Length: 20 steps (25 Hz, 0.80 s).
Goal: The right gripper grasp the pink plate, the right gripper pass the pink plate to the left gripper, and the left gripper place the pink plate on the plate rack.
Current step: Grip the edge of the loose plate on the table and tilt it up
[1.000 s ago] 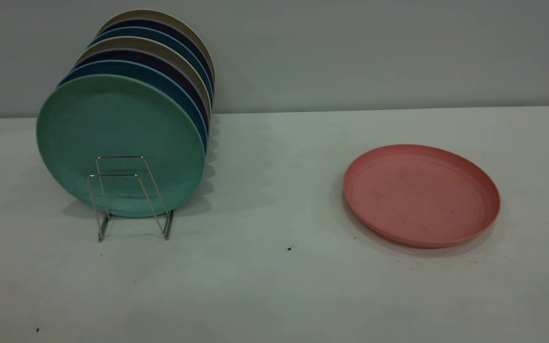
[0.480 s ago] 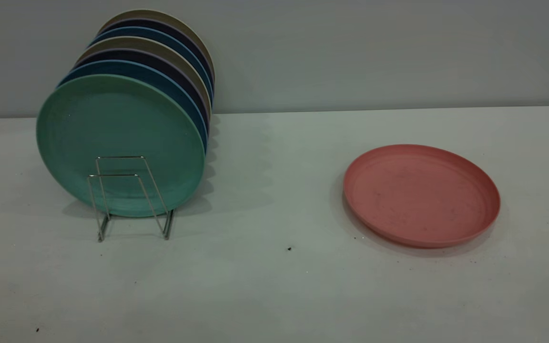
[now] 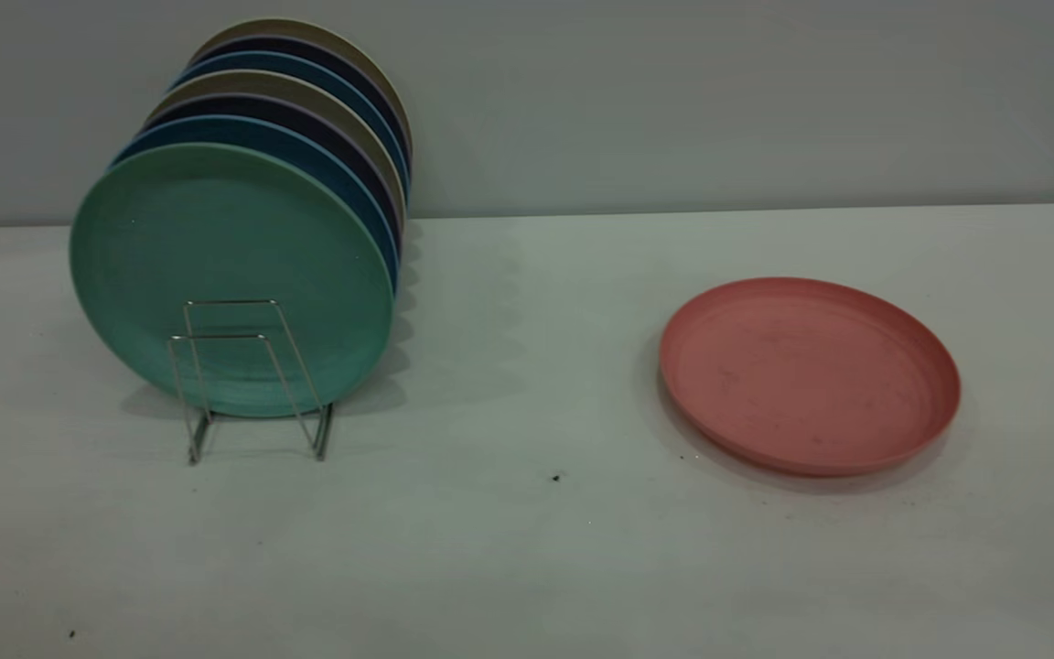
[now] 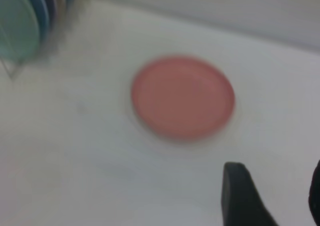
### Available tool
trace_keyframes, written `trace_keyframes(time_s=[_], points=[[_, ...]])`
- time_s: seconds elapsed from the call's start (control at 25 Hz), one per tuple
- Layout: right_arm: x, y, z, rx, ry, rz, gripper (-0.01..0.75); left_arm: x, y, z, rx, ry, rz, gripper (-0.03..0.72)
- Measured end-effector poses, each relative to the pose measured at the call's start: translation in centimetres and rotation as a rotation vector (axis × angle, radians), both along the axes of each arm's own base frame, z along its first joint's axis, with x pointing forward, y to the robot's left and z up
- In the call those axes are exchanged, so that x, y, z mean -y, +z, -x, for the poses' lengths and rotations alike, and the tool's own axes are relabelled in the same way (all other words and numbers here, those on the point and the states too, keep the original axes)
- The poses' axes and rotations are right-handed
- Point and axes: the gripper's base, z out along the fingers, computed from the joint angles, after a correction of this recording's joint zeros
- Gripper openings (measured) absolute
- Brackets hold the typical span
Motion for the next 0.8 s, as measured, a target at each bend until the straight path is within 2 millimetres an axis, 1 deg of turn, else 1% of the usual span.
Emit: trace_keyframes(time_s=[0.12, 0.2, 0.32, 0.4, 0.52, 0.6, 0.72, 0.8], points=[[-0.6, 0.1, -3.0, -0.07, 0.047, -0.044, 0.347, 0.3, 0.9, -1.1, 0.051, -0.002, 0.065, 0.476], [-1.2, -0.3, -5.0, -0.144, 0.093, -0.079, 0.347, 0.6, 1.3, -2.6, 0.026, -0.014, 0.115, 0.476], [-2.2, -1.1, -8.1, -0.246, 0.169, -0.159, 0.347, 1.1, 1.6, -5.2, -0.049, -0.046, 0.188, 0.476], [-2.8, -2.0, -10.2, -0.31, 0.217, -0.201, 0.347, 1.6, 1.5, -7.2, -0.105, -0.089, 0.232, 0.476], [-3.6, -2.7, -13.5, -0.361, 0.284, -0.255, 0.347, 2.4, 1.0, -10.0, -0.191, -0.172, 0.282, 0.476], [-4.0, -3.0, -15.6, -0.377, 0.331, -0.274, 0.347, 2.9, 0.6, -11.5, -0.232, -0.241, 0.306, 0.476], [-4.5, -3.9, -18.9, -0.429, 0.37, -0.299, 0.347, 3.8, -0.1, -13.5, -0.281, -0.333, 0.362, 0.476], [-4.6, -5.1, -21.2, -0.483, 0.367, -0.314, 0.347, 4.2, -0.5, -14.6, -0.294, -0.38, 0.404, 0.476]])
